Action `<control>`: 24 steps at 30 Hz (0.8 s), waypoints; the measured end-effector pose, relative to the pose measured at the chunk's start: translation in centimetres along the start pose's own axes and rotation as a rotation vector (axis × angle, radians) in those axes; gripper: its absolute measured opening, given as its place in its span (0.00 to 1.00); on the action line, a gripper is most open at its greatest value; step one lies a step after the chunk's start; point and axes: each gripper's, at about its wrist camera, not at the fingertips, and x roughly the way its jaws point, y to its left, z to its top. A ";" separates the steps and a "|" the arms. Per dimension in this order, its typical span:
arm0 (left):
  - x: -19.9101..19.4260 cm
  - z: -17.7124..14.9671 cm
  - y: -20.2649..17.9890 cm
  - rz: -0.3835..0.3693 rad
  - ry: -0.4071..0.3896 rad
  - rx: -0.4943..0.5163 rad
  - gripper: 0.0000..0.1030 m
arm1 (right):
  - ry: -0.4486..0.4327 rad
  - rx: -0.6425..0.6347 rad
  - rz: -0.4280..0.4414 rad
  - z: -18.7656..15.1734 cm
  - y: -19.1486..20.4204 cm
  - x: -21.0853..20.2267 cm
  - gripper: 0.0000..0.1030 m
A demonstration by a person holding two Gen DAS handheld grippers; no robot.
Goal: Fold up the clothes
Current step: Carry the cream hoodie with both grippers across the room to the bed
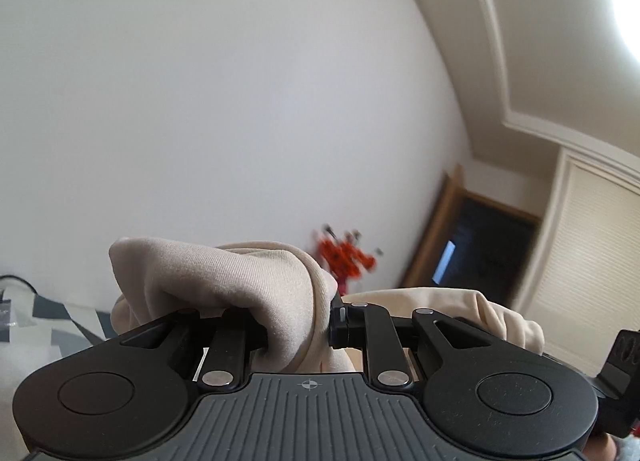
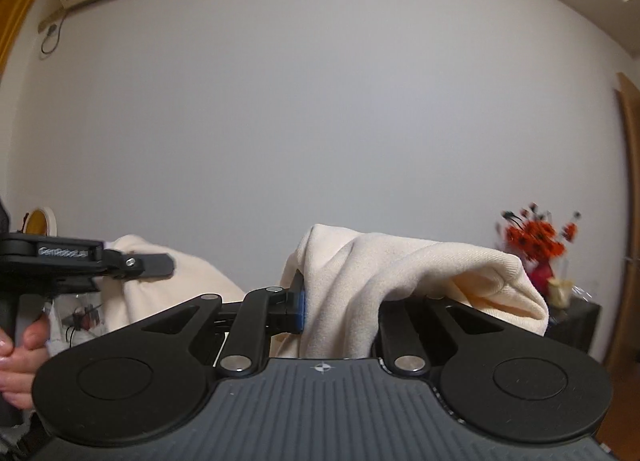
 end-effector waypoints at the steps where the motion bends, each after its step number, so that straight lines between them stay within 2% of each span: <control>1: 0.7 0.1 0.2 0.023 -0.026 0.002 0.16 | -0.014 -0.008 0.020 0.3 -0.9 1.3 0.14; 3: 2.6 0.0 1.2 0.066 -0.058 0.006 0.16 | -0.036 -0.019 0.056 0.6 -2.5 4.0 0.14; 5: 4.6 -0.2 2.6 0.111 -0.058 0.008 0.16 | -0.038 -0.019 0.091 0.5 -3.6 7.0 0.14; 9: 10.0 -1.6 7.1 0.192 0.018 0.001 0.16 | 0.019 -0.010 0.119 -1.1 -5.8 13.9 0.14; 13: 16.4 -4.0 12.9 0.255 0.142 -0.033 0.16 | 0.157 0.000 0.105 -4.6 -6.7 21.1 0.14; 15: 19.7 -5.6 15.7 0.296 0.229 -0.056 0.16 | 0.256 -0.002 0.102 -6.6 -7.1 24.7 0.14; 19: 23.2 -10.4 20.4 0.371 0.403 -0.105 0.17 | 0.448 0.020 0.088 -11.1 -8.5 30.5 0.14; 22: 25.6 -14.2 24.0 0.426 0.534 -0.143 0.17 | 0.559 -0.004 0.065 -14.3 -9.4 33.2 0.14; 24: 26.4 -16.3 25.8 0.470 0.587 -0.153 0.17 | 0.631 -0.021 0.057 -16.2 -9.9 34.9 0.14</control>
